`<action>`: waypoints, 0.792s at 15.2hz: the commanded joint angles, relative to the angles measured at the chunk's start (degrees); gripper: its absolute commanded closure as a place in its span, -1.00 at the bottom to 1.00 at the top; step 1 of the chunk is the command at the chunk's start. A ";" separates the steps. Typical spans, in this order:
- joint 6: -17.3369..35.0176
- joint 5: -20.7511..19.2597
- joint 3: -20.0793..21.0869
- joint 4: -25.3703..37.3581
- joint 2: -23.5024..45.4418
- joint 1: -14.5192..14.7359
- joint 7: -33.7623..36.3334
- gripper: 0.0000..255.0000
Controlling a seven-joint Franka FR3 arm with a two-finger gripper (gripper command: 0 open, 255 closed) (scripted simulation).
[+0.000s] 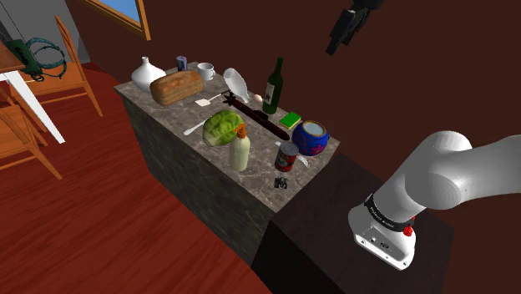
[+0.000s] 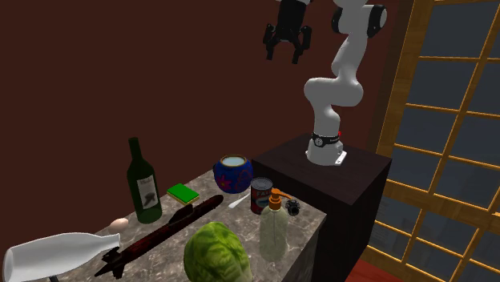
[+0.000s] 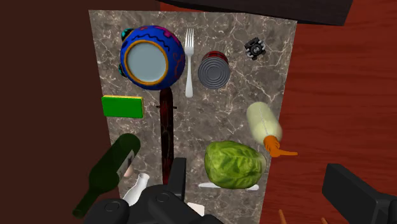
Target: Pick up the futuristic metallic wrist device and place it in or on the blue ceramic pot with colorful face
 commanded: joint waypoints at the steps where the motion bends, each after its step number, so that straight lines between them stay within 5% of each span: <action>1: 0.00 0.00 0.00 0.00 0.00 0.00 0.00 -1.00; 12: 17.23 1.34 0.78 -19.64 0.74 1.19 1.74 -1.00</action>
